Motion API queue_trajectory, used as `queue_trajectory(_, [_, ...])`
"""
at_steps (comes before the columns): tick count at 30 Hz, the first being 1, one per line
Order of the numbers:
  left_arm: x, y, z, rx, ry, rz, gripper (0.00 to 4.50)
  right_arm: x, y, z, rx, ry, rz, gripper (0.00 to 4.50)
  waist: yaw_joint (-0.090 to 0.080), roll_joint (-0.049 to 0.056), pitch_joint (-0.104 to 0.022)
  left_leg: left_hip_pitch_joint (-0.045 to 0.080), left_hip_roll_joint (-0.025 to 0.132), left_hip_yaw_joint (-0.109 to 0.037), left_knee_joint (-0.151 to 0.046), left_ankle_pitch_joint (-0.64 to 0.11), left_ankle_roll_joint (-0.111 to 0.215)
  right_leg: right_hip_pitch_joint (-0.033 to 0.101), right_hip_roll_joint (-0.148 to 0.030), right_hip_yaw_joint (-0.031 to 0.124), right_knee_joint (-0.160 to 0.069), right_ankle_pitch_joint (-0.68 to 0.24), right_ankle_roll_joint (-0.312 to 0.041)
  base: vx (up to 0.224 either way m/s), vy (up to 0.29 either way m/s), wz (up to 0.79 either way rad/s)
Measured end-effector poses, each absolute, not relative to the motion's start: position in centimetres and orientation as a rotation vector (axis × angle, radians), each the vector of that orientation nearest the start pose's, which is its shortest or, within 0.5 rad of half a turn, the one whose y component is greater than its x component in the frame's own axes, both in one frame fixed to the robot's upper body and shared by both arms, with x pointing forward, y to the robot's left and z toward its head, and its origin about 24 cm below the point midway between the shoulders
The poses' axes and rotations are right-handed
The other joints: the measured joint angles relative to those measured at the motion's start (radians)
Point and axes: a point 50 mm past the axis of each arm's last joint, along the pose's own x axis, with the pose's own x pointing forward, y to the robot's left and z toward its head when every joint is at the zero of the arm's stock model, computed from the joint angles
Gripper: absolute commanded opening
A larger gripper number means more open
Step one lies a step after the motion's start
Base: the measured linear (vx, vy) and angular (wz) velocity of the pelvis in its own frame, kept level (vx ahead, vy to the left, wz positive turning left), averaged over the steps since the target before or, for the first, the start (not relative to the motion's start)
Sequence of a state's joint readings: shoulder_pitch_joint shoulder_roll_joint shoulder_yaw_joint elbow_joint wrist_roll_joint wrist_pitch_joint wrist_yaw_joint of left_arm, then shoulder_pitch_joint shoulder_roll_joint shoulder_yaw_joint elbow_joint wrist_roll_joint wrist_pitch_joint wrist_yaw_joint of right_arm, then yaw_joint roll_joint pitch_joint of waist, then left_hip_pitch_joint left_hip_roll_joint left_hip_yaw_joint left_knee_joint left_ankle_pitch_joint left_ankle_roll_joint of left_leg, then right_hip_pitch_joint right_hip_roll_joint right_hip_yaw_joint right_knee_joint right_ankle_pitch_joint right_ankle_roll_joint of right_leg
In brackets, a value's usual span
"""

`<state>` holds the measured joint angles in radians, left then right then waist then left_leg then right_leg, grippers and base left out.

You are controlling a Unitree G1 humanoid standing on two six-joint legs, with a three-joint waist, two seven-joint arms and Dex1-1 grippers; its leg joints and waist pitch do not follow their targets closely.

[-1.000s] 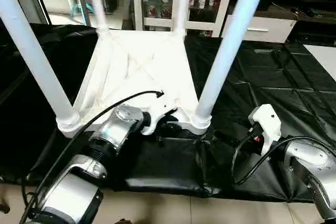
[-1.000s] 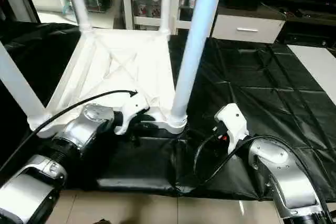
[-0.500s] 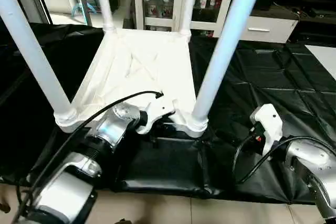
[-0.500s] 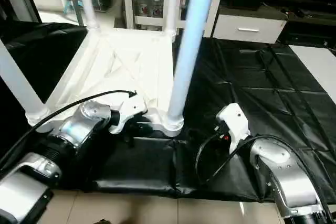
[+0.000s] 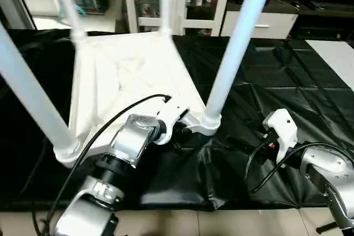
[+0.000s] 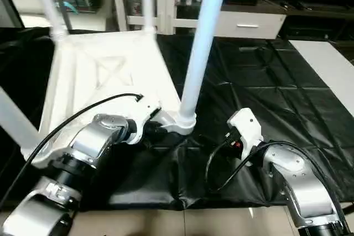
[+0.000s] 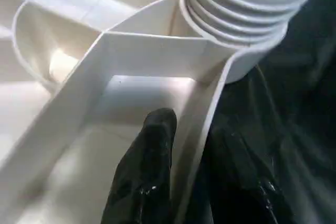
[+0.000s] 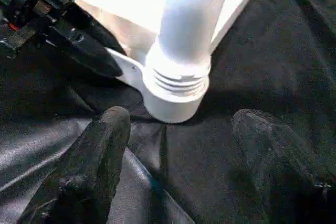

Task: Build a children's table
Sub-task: Rotate table base

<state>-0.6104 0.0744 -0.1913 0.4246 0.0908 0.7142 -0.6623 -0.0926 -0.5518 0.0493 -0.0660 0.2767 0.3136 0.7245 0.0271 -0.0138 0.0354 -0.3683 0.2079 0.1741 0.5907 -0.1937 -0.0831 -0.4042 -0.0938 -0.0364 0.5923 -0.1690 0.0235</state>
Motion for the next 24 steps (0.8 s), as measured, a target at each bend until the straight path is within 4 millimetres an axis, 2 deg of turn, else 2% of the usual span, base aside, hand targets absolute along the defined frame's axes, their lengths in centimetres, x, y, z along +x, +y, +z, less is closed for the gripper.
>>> queue_trajectory(4, [32.2,7.8,5.0,0.176,0.628,-0.735,0.67,25.5,-20.1,6.8,-0.209,0.276,0.76,3.44,-0.015,-0.001,0.0,0.0,0.0,0.0,-0.001,0.0,0.0,-0.001,0.001,0.0,0.0,0.0,0.0,0.0,0.0,0.0])
queue_trajectory(8, [31.9,8.4,5.0,0.241,0.601,-0.732,0.67,25.5,-20.1,6.7,-0.21,0.28,0.76,3.44,-0.018,-0.002,0.001,0.0,0.001,-0.001,-0.001,0.0,0.0,-0.001,0.001,-0.002,0.0,-0.001,0.002,0.0,0.0,0.0])
queue_trajectory(14, [31.5,8.6,5.0,0.313,0.576,-0.786,0.67,25.5,-20.1,6.6,-0.212,0.285,0.762,3.44,-0.011,-0.005,0.003,-0.001,0.0,-0.002,0.0,0.0,0.0,-0.001,0.0,-0.002,-0.001,-0.003,0.006,0.0,0.0,0.0])
queue_trajectory(18, [31.1,8.8,5.0,0.381,0.546,-0.86,0.67,25.5,-20.1,6.6,-0.213,0.287,0.77,3.44,0.004,-0.005,0.003,-0.001,0.0,-0.002,0.0,0.0,0.0,-0.001,0.0,-0.002,-0.001,-0.003,0.005,0.0,0.0,0.0])
queue_trajectory(19, [31.0,8.9,5.0,0.388,0.539,-0.878,1.23,25.5,-20.1,6.6,-0.214,0.287,0.77,3.44,0.007,-0.005,0.003,-0.001,0.0,-0.002,0.0,0.0,0.0,-0.002,0.0,-0.002,-0.001,-0.002,0.004,0.0,0.0,0.0])
queue_trajectory(23, [30.7,8.9,5.0,0.394,0.535,-0.946,1.46,25.4,-20.1,6.6,-0.214,0.288,0.777,3.44,0.026,-0.005,0.003,-0.002,0.0,0.0,0.0,0.0,0.0,-0.001,-0.001,-0.001,-0.001,-0.001,0.002,0.0,0.0,0.0])
queue_trajectory(24, [30.7,8.9,5.1,0.394,0.535,-0.952,1.76,25.4,-20.1,6.6,-0.214,0.288,0.778,3.44,0.029,-0.005,0.003,-0.002,0.0,0.0,0.001,0.0,0.0,-0.001,-0.001,-0.001,-0.001,-0.001,0.002,0.0,0.0,0.0])
